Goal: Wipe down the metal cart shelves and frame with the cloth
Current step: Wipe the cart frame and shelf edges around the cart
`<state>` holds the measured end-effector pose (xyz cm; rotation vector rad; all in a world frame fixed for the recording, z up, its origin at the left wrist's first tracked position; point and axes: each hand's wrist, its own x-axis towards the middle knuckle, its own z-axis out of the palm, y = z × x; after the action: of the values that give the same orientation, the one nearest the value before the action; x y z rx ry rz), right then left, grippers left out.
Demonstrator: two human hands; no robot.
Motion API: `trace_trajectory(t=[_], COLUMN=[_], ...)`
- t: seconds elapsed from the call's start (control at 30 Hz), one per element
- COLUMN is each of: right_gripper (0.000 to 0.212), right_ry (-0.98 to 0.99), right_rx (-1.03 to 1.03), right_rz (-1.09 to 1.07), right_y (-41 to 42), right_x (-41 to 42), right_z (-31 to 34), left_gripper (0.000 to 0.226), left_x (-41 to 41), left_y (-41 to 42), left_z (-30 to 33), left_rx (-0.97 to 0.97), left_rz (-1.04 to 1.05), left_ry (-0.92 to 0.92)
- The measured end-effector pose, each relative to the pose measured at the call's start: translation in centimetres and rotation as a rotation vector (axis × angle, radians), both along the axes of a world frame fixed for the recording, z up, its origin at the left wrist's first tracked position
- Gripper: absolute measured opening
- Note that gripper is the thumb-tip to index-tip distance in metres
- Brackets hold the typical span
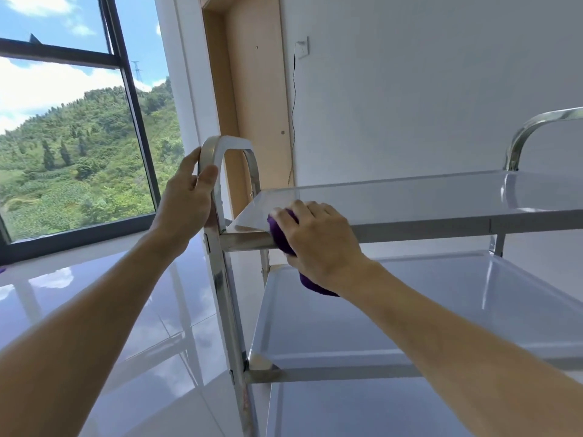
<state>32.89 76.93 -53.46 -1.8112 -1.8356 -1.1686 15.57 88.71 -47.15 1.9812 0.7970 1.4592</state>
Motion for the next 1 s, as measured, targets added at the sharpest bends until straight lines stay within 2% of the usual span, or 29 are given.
trace_trajectory(t=[0.1, 0.2, 0.37, 0.43, 0.47, 0.5, 0.57, 0.67, 0.8, 1.0], right_gripper=[0.069, 0.066, 0.061, 0.058, 0.057, 0.056, 0.054, 0.052, 0.052, 0.061], right_ry=[0.023, 0.067, 0.177, 0.193, 0.198, 0.201, 0.202, 0.193, 0.127, 0.098], right_rx=[-0.003, 0.081, 0.170, 0.163, 0.157, 0.150, 0.140, 0.119, 0.099, 0.054], right_rz=[-0.004, -0.046, -0.157, -0.165, -0.165, -0.166, -0.174, -0.230, -0.293, -0.210], right_y=[-2.2, -5.4, -10.3, -10.5, -10.4, -10.3, -10.1, -9.4, -7.9, -7.1], right_x=[3.0, 7.4, 13.8, 13.8, 13.6, 13.3, 13.0, 11.7, 9.7, 9.3], right_z=[0.3, -0.1, -0.8, -0.8, -0.7, -0.7, -0.8, -0.6, -0.7, -0.6], left_gripper=[0.042, 0.043, 0.046, 0.049, 0.054, 0.058, 0.058, 0.056, 0.045, 0.042], left_x=[0.0, 0.1, 0.7, 1.1, 1.4, 1.8, 3.2, 6.7, 10.2, 9.2], left_y=[0.0, 0.0, -0.7, -1.7, -2.5, -3.6, -5.9, -8.2, -8.8, -6.1], left_z=[-0.1, 0.0, 0.6, 0.7, 0.5, 0.3, -0.5, -2.5, -5.7, -8.1], left_rx=[0.031, 0.041, 0.051, 0.210, 0.349, 0.495, 0.679, 0.649, 0.520, 0.651], left_rz=[-0.009, -0.011, 0.064, 0.265, 0.368, 0.409, 0.317, 0.150, 0.074, 0.212], left_ry=[-0.002, 0.001, 0.091, 0.179, 0.215, 0.235, 0.297, 0.506, 0.612, 0.616])
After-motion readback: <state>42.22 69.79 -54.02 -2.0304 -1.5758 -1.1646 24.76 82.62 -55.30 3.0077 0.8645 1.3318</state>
